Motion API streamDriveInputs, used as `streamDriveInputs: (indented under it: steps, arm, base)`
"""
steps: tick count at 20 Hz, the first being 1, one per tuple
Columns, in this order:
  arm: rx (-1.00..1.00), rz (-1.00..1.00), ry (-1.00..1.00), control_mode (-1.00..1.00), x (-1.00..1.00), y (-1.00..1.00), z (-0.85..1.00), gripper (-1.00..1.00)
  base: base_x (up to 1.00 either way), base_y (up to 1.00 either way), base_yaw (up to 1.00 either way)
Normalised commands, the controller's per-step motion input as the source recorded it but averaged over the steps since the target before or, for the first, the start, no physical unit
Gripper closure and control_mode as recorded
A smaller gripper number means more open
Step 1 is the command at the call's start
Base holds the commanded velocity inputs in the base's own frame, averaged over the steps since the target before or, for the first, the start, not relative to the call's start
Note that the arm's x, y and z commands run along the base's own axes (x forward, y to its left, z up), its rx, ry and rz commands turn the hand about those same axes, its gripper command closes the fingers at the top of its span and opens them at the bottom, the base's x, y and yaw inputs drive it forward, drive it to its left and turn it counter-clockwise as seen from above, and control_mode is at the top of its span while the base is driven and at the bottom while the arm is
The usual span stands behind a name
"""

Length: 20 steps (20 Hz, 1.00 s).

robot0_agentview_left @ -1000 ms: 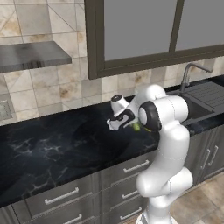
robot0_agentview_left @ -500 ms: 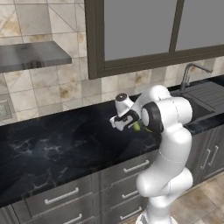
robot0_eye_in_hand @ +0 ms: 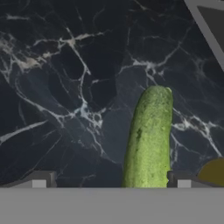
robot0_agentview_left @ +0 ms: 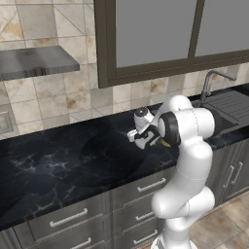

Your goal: Pick up all produce items and place them in the sink. Turn on the sink faucet to wash them. Then turn the sink off and put them in the tray.

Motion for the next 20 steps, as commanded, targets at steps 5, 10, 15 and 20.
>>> streamDriveInputs:
  steps: [5, 10, 15, 20]
  arm:
    - [0.0, -0.07, 0.02, -1.0, 0.02, 0.0, -0.12, -1.0]
    - [0.05, -0.01, 0.12, -1.0, 0.0, 0.29, -0.1, -1.0]
    - [0.08, 0.0, 0.05, -1.0, 0.0, 0.69, -0.01, -1.0]
    - [0.02, 0.0, -0.12, -1.0, -0.03, -0.08, 0.09, -1.0]
  base:
    - [0.0, 0.0, 0.0]
    - [0.0, 0.0, 0.0]
    - [0.0, 0.0, 0.0]
    - [0.0, 0.0, 0.0]
